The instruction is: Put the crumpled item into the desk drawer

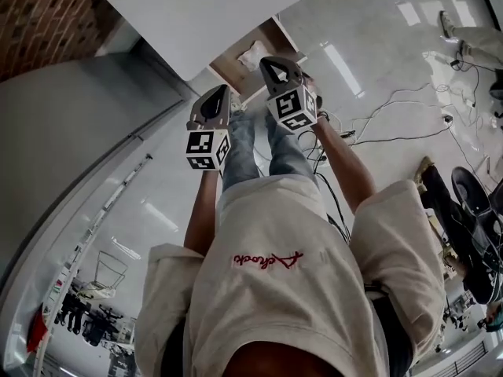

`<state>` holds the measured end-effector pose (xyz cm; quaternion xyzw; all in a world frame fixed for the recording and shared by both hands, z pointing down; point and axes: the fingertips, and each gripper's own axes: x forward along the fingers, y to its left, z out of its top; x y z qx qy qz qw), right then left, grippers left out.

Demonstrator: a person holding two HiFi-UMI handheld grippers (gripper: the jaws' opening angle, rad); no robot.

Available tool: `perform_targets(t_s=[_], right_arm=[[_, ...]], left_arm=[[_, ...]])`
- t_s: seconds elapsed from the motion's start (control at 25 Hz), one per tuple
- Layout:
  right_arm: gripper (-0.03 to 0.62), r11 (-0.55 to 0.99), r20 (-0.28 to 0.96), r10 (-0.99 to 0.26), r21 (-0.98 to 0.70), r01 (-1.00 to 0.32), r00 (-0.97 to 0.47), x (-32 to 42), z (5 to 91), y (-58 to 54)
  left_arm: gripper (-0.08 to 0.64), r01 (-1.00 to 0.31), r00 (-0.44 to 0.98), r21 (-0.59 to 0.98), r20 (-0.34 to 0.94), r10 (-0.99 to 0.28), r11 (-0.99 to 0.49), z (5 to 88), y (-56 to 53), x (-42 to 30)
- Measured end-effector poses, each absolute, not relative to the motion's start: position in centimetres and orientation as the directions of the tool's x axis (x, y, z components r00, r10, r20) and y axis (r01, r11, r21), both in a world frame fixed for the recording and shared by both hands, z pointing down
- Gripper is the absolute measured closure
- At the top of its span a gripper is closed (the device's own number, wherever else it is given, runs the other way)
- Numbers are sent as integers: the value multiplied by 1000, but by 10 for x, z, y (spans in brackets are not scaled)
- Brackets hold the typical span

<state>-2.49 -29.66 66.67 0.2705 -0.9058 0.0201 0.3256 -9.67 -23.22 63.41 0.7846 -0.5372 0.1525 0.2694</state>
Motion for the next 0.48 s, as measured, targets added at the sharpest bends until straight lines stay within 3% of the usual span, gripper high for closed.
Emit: perform_targets(t_s=[0.2, 0.48], right_arm=[[580, 713, 520, -600, 2, -701, -608, 5, 624, -312], [580, 590, 458, -704, -49, -806, -543, 46, 576, -317]], left_arm=[[551, -924, 382, 228, 502, -776, -307, 613, -245, -91], [551, -928, 373, 195, 455, -809, -319, 581, -265, -91]])
